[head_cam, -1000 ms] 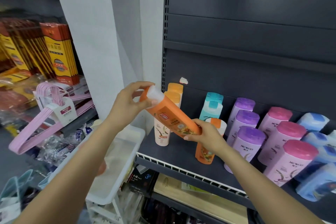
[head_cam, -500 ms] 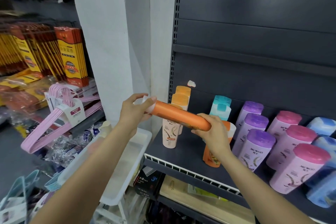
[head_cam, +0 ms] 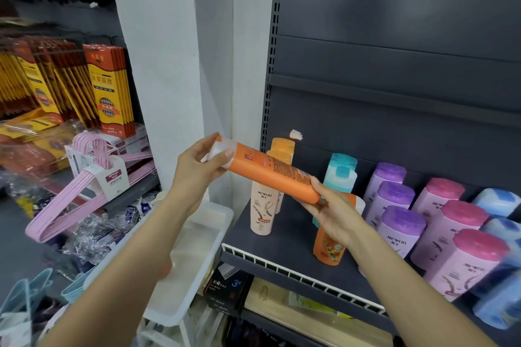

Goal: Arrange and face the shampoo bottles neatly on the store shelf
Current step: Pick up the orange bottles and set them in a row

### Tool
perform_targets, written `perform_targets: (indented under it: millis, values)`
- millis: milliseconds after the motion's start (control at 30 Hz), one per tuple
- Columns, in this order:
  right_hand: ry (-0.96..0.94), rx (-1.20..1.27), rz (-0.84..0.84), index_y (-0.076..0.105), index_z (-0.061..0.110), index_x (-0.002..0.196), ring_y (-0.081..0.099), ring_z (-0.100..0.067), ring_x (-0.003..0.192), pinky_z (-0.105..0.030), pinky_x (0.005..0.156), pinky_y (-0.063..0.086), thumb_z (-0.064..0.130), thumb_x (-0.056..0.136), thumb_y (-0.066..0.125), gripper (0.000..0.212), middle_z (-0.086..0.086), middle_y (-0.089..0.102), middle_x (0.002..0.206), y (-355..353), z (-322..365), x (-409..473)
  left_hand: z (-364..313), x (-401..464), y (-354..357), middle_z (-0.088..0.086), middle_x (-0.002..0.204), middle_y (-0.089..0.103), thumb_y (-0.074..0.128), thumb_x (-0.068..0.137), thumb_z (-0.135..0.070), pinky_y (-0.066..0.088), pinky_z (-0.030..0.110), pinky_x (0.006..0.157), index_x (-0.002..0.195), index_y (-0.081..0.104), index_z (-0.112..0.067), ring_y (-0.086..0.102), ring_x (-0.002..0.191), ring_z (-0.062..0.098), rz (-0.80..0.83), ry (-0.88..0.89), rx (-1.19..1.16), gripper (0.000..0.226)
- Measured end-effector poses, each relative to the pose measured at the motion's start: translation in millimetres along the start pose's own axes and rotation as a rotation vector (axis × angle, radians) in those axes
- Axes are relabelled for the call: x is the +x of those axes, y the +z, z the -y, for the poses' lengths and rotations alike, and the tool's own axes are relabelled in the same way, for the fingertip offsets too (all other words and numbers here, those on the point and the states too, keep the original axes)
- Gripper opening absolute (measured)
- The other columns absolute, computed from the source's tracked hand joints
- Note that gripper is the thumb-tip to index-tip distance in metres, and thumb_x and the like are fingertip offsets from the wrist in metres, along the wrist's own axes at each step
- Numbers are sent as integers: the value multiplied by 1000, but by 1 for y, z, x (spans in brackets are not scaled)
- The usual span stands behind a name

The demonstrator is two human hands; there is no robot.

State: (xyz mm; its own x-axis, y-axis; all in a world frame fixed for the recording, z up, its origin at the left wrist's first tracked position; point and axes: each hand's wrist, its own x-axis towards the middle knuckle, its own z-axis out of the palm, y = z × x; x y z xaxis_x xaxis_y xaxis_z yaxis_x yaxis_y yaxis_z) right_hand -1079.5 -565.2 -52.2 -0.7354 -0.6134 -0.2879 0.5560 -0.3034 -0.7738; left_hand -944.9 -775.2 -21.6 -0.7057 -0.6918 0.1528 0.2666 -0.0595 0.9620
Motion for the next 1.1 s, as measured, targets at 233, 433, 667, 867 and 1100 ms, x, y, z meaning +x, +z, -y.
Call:
perform_targets:
  millis: [233, 433, 667, 867, 1100]
  values:
    - [-134, 13, 103, 58, 11, 118, 68, -19, 99, -33, 72, 59, 7, 77, 63, 42, -10, 69, 109, -5, 6, 4, 4, -2, -16, -7, 128, 56, 70, 78, -1, 54, 20, 82, 133, 48, -28, 62, 103, 12, 178, 18, 147, 65]
    - [-210, 15, 163, 49, 20, 133, 62, -22, 112, -32, 78, 57, 1, 76, 62, 61, -11, 61, 123, -7, 4, 9, 7, 4, -18, -3, 127, 57, 71, 77, 1, 50, 20, 89, 126, 49, -37, 55, 118, 20, 153, 92, 181, 65]
    - [-207, -52, 69, 52, 14, 130, 66, -23, 106, -33, 74, 58, 9, 72, 71, 61, -11, 66, 116, -4, 5, 14, 4, 4, -22, -10, 137, 48, 73, 78, -5, 49, 7, 72, 130, 46, -38, 63, 102, 9, 160, 115, 253, 68]
    - [-141, -148, -58, 60, 4, 105, 62, -21, 101, -32, 69, 60, 14, 90, 59, 19, -13, 62, 111, 3, -1, 18, 0, 3, -26, -10, 125, 53, 81, 70, -9, 39, 0, 71, 138, 43, -29, 59, 91, 6, 237, 141, 519, 81]
    - [34, -319, -129, 52, -1, 106, 64, -36, 101, -31, 63, 60, 22, 92, 58, 28, -24, 56, 116, 15, -17, 24, -7, 5, -33, -9, 109, 64, 82, 66, -27, 42, 12, 71, 114, 59, -29, 65, 94, 13, 168, 172, 590, 54]
